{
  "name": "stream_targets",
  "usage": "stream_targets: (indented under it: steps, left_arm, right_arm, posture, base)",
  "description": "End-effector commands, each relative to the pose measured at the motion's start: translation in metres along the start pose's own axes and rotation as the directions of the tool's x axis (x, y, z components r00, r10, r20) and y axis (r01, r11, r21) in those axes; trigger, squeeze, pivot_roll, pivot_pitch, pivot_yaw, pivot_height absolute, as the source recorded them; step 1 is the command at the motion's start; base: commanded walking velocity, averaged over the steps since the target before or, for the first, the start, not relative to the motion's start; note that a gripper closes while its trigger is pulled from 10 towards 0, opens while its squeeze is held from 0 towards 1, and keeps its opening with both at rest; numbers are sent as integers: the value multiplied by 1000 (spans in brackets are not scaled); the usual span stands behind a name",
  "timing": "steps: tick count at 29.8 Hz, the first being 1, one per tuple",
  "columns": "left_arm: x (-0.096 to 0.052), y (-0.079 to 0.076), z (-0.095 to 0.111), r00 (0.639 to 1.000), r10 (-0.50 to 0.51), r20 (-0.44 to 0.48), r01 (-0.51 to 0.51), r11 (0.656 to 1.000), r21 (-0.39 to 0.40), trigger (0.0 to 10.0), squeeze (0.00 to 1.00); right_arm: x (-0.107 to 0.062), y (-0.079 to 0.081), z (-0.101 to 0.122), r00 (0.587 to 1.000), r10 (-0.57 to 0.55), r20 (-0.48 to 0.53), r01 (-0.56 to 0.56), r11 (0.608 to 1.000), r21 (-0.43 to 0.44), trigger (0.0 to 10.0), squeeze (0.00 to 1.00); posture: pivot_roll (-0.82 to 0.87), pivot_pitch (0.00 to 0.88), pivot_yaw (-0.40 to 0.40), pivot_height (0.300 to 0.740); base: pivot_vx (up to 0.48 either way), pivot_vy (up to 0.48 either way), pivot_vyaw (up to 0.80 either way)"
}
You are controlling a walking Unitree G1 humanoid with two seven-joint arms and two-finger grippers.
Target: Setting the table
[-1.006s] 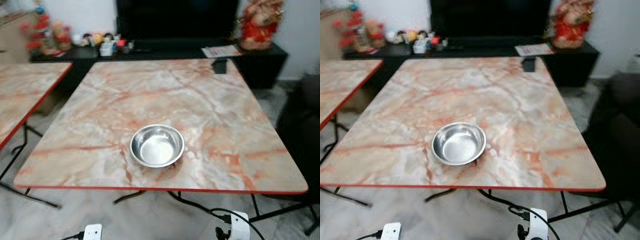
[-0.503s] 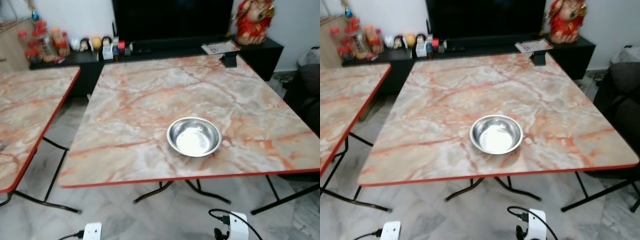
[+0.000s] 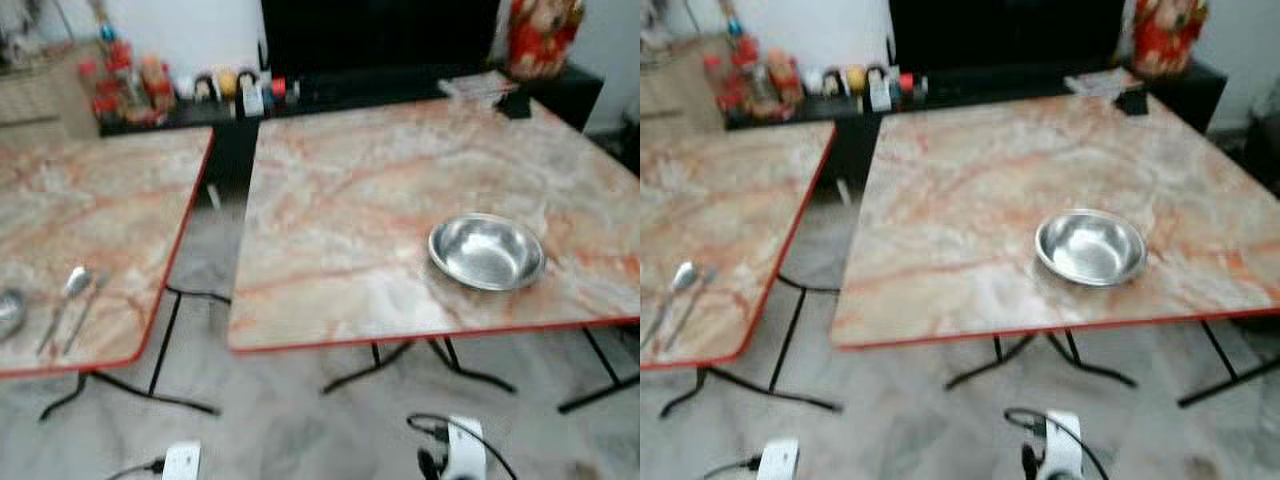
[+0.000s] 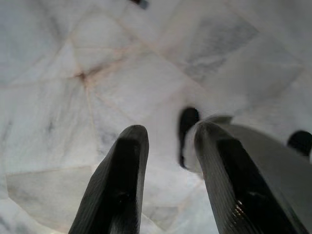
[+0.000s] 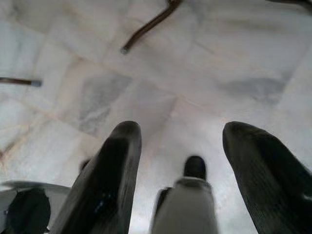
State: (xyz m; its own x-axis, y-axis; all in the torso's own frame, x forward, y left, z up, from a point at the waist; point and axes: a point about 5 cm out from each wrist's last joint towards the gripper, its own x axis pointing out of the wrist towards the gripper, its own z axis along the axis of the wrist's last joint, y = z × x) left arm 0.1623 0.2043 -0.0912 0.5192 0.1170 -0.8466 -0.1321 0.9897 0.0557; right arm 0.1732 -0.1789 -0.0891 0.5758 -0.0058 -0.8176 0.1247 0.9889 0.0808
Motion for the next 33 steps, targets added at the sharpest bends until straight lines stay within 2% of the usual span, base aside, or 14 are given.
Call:
stream_targets:
  steps: [1,16,22,29,33]
  left_arm:
    - [-1,12,-4,999,39,-13,-40,999,-15,10000,0]
    - [-3,14,-10,998,48,-27,-49,999,-22,10000,0]
    - [-2,15,-9,999,43,-24,-43,999,-2,10000,0]
    - [-2,15,-7,999,37,-13,-36,999,26,10000,0]
    - [-2,14,-6,999,35,4,-35,999,-4,10000,0]
  right_arm:
    - [2,12,5,999,33,9,-32,999,-15,10000,0]
    - [3,13,11,999,40,17,-40,999,-25,10000,0]
    - [3,16,11,999,44,19,-44,999,-18,10000,0]
    - [3,17,10,999,47,17,-47,999,-15,10000,0]
    - [3,17,7,999,49,14,-49,999,-10,10000,0]
  posture:
    - [-10,0,40,740]
    - [-3,0,32,740]
    - [-6,0,42,740]
    - [-3,0,42,740]
    - [-5,0,46,740]
  base:
    - [0,480,0]
    - [0,480,0]
    - [0,480,0]
    - [0,0,0]
    - [0,0,0]
